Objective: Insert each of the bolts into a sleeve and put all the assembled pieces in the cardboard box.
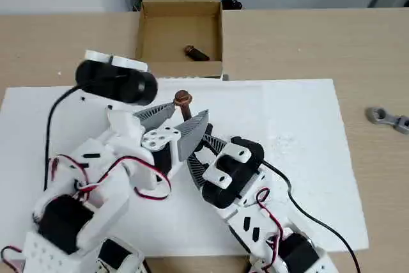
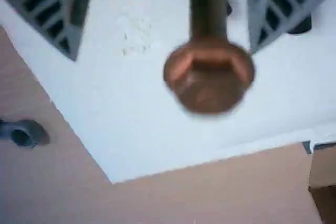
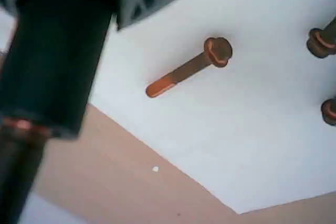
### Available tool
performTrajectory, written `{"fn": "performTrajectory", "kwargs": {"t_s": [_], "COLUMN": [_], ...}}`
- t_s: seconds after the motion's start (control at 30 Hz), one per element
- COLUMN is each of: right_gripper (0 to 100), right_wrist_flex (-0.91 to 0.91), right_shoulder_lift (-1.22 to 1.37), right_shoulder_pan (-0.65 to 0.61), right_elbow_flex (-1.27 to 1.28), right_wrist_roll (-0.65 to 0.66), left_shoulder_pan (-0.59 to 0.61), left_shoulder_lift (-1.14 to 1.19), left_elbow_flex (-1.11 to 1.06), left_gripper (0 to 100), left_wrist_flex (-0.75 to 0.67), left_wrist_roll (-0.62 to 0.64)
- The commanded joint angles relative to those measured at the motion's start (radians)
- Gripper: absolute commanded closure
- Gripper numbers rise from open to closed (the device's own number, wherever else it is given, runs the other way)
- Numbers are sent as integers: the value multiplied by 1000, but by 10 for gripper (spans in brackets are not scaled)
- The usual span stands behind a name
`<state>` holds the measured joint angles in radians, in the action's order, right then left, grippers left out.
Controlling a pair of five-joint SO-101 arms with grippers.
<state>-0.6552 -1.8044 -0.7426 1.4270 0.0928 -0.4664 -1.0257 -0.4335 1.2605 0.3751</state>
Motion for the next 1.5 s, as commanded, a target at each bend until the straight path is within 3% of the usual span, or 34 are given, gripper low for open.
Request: {"fn": "performTrajectory", "kwargs": {"t_s": [0.0, 0.23, 0.33, 0.47, 0.63, 0.73, 0.93, 1.17, 1.47], "right_gripper": [995, 995, 995, 995, 995, 995, 995, 995, 995], "right_wrist_flex": [13, 12, 13, 8, 5, 1, -65, -67, -59], "right_shoulder_lift": [-7, -4, 10, 156, 521, 782, 1277, 1808, 2368], "right_shoulder_pan": [8, 59, 85, 160, 182, 186, 223, 308, 372], "right_elbow_flex": [-60, -68, -91, -224, -497, -675, -1119, -1636, -2107], "right_wrist_roll": [9, 9, 9, 11, 2, 3, 18, 63, 66], "left_shoulder_pan": [0, 6, 11, 160, 482, 612, 669, 784, 783], "left_shoulder_lift": [3, -2, -2, -2, -2, -2, -3, -2, -3], "left_elbow_flex": [99, 183, 234, 262, 217, 148, -28, -208, -317], "left_gripper": [793, 807, 894, 984, 994, 994, 994, 994, 990], "left_wrist_flex": [52, 133, 143, 137, 149, 144, 107, -25, -68], "left_wrist_roll": [-17, -35, -58, -92, -69, -92, -212, -215, -215]}}
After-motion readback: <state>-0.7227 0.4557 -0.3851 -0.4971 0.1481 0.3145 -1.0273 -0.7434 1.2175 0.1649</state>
